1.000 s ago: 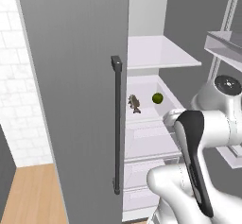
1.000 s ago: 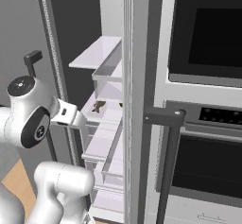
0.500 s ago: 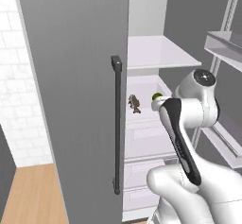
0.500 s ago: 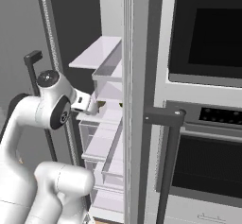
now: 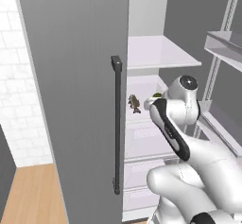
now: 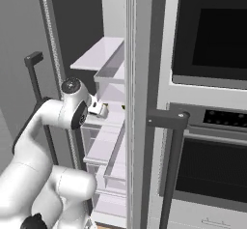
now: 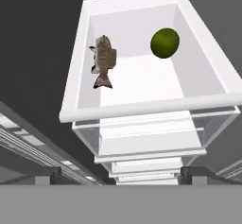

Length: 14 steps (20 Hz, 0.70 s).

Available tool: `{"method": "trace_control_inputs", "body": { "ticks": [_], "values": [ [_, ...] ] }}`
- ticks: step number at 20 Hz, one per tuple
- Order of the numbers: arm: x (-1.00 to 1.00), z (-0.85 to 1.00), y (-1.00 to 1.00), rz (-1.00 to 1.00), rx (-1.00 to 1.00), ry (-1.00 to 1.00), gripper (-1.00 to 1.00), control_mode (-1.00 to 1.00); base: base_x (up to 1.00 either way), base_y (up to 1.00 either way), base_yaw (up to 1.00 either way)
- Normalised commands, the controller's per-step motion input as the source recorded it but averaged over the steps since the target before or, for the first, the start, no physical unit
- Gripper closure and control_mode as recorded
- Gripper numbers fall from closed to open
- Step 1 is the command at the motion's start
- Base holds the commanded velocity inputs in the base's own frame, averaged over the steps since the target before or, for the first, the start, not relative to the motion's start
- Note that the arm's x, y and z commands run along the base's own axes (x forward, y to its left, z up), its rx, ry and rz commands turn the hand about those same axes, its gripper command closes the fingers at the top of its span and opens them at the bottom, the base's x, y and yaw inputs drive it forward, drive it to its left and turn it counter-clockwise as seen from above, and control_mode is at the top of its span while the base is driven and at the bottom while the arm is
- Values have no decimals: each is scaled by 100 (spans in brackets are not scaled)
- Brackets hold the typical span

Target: Place one lime and one fish in each tupperware on the nearby counter, to pack two identical lunches.

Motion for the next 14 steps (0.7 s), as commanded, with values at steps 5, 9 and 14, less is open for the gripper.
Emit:
{"method": "trace_control_inputs", "body": {
  "ticks": [5, 9, 14],
  "values": [
    [69, -9, 0, 0, 1, 12, -100, -100, 0, 0, 0],
    [57, -32, 7, 0, 4, 23, -100, -100, 0, 0, 0],
    [67, -13, 17, 3, 1, 10, -100, -100, 0, 0, 0]
  ]
}}
